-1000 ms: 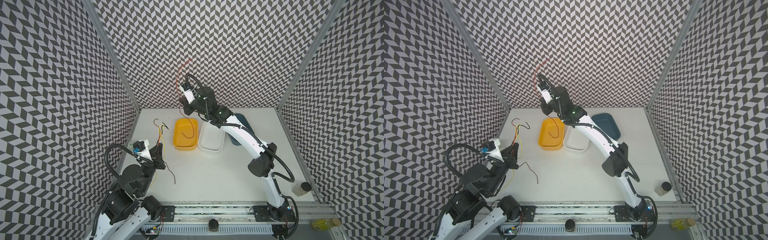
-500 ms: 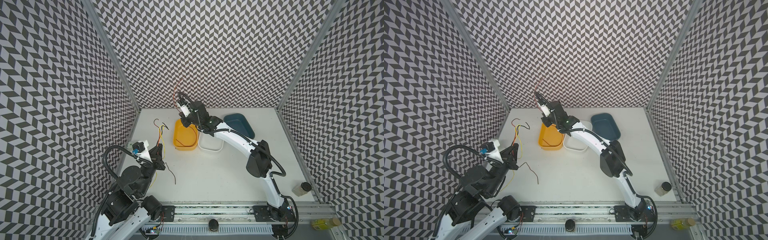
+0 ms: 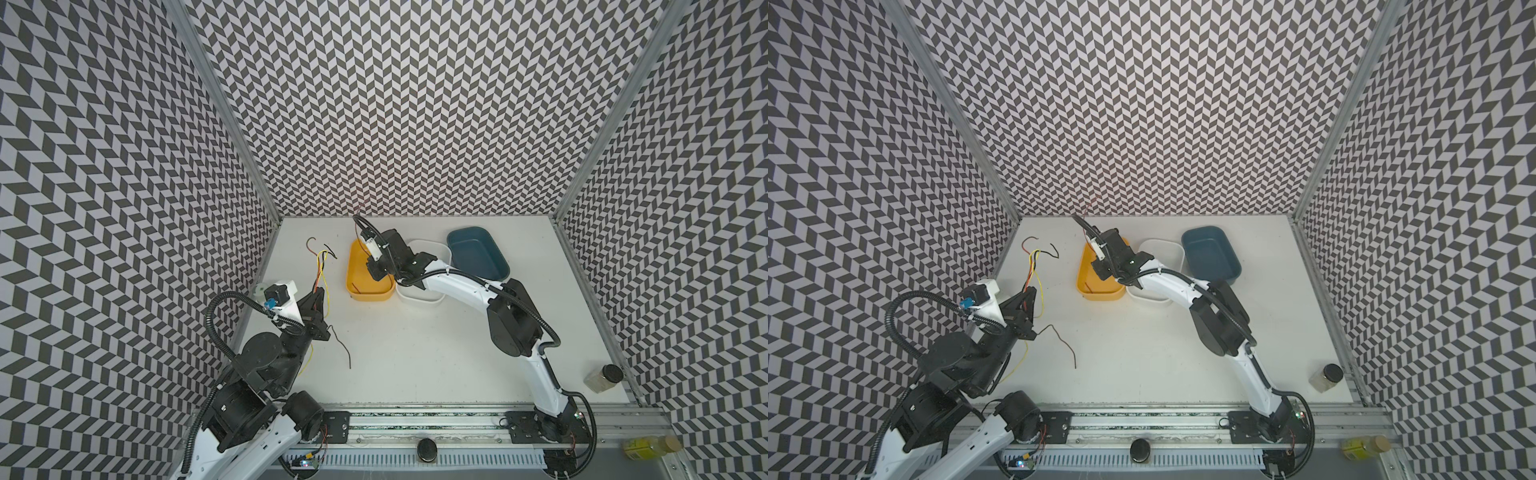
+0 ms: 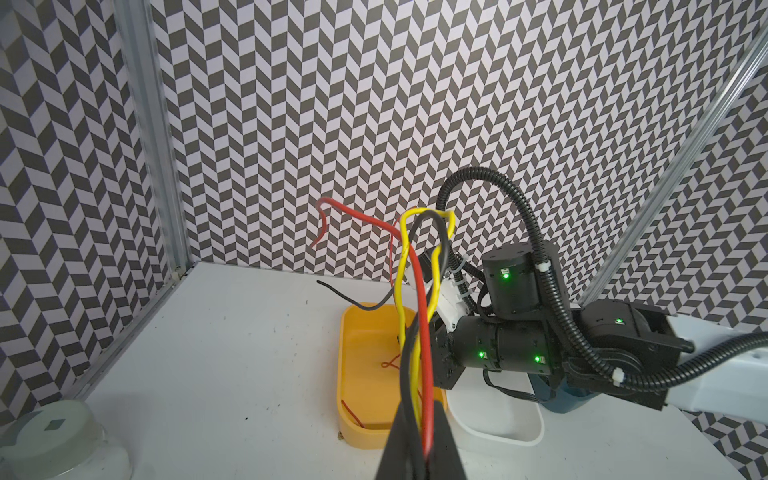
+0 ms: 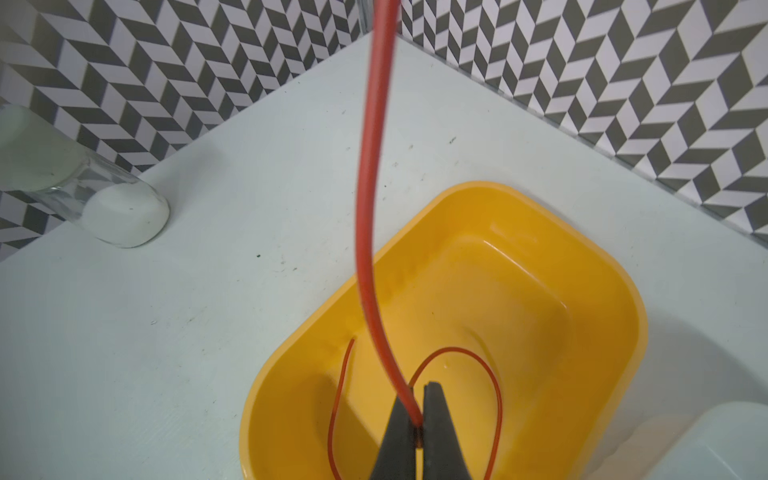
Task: Untangle the cables
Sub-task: 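Lower the red wire into the yellow tray and open the right gripper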
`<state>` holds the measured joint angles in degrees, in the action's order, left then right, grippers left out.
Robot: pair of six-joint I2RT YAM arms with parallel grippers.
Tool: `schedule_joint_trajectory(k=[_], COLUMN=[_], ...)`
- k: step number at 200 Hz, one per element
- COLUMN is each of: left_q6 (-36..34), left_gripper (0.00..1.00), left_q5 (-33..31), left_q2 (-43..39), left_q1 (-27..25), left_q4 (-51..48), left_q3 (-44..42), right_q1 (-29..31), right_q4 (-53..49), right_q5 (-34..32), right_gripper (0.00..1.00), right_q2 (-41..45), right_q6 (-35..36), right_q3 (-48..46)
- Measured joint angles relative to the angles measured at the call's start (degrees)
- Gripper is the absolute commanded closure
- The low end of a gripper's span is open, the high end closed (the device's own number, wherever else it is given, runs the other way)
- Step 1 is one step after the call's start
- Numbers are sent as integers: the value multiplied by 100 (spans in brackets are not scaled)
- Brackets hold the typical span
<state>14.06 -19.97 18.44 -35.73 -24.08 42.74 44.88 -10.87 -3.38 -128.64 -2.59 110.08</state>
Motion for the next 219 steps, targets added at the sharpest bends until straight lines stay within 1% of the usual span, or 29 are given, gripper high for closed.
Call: schedule_joint_trajectory(k=[46,85,121,142,199,219], left_q6=[-22,-33,-33,-33,-33,-33], left_gripper=[100,100,100,100,100,100], left_q5=[-9,-22,-44,-44,-46,-46], left_q2=[0,0,0,0,0,0], left_q1=[0,0,0,0,0,0], left_q4=[2,2,2,2,2,2], left_q3=[0,0,0,0,0,0], right_q1=[-59,-81,-87,-87,-90,-92], right_q4=[-654,-1456,-2028,-2356,-3097,-3235], right_q5=[13,98,275,378,511,518], right_gripper=[100,100,100,100,100,97], right_q2=[-101,-660,-990,-1150,-1657,-1714], right_q6=[-332,-496,-634,-671,-675,-675], right_q3=[520,1307,1394,1550,2511,2643])
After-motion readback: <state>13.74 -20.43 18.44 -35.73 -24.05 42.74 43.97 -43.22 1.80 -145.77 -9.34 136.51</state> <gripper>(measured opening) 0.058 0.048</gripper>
